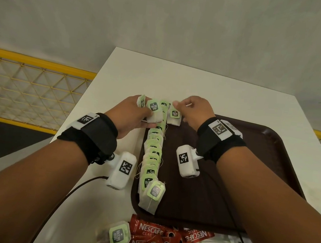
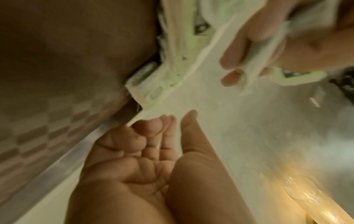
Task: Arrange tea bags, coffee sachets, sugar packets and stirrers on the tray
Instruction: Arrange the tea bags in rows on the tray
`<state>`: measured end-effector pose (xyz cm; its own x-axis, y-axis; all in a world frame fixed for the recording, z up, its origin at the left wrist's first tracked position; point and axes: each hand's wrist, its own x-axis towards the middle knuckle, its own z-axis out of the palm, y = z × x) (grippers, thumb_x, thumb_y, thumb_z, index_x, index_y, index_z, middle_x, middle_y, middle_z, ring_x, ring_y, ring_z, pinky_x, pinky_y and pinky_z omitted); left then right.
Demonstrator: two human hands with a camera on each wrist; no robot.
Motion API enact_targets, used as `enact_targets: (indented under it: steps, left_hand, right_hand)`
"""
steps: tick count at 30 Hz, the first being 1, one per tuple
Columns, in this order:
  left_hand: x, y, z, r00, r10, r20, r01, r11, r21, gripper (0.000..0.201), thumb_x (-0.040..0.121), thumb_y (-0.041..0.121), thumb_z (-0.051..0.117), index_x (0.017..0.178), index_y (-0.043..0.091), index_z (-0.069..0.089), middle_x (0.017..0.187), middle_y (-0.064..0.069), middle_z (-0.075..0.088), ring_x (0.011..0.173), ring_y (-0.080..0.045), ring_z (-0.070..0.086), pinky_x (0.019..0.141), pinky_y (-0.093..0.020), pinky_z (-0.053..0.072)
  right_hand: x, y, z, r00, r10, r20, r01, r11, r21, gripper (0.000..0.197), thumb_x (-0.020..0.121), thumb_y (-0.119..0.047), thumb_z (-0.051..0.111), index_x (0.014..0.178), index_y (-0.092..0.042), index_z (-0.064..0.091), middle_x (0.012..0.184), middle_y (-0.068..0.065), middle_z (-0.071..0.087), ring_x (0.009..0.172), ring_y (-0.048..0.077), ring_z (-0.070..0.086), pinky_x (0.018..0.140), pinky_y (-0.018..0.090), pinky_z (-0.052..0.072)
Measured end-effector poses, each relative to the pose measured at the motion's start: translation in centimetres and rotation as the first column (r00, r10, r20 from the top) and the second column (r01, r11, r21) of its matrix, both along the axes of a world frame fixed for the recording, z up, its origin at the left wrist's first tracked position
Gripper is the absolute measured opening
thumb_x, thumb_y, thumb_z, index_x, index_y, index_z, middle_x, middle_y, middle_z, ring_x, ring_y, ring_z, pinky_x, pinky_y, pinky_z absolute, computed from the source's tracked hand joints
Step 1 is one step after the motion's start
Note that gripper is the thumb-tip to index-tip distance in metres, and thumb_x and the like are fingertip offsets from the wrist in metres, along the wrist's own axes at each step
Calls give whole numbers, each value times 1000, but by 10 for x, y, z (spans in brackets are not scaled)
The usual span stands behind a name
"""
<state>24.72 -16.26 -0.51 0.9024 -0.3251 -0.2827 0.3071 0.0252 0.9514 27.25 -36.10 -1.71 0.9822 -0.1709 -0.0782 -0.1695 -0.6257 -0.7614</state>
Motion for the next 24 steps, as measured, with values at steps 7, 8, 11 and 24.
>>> enact_targets:
  steps: [7, 8, 11, 24]
  left_hand:
    - [2, -8, 2, 997, 24, 78, -30, 997, 67, 29, 92, -7, 53, 122, -7, 54, 115, -25, 65, 99, -32, 68, 79, -35, 61]
    - [1, -9, 2, 997, 29, 71, -34, 997, 62, 28, 94, -5, 52, 122, -7, 54, 113, -25, 65, 96, -31, 68, 77, -34, 62]
    - [1, -9, 2, 998, 57, 39, -59, 997, 57, 25, 98, 1, 49, 123, -3, 53, 99, -16, 65, 85, -27, 68, 74, -32, 61]
    - [-3, -1, 5, 995, 87, -52, -89, 995, -35, 16, 103, 13, 44, 117, 7, 46, 110, -20, 61, 100, -38, 69, 76, -31, 61]
  right_hand:
    - [-11, 17, 11, 972, 235, -7, -226, 942, 247, 13, 82, -20, 76, 87, -11, 67, 79, 6, 67, 65, 12, 60, 60, 24, 47]
    - [-10, 15, 9, 980, 200, -2, -191, 941, 281, 11, 82, -17, 75, 85, -12, 65, 79, 8, 68, 63, 13, 61, 59, 25, 48]
    - [-10, 3, 3, 996, 65, -53, -41, 931, 362, 21, 82, -17, 76, 94, -6, 63, 75, 11, 67, 54, 11, 60, 48, 22, 47]
    - [-6, -8, -13, 976, -2, -218, -3, 1000, -23, 25, 85, -36, 72, 78, -17, 57, 67, -1, 63, 52, 9, 53, 50, 23, 40]
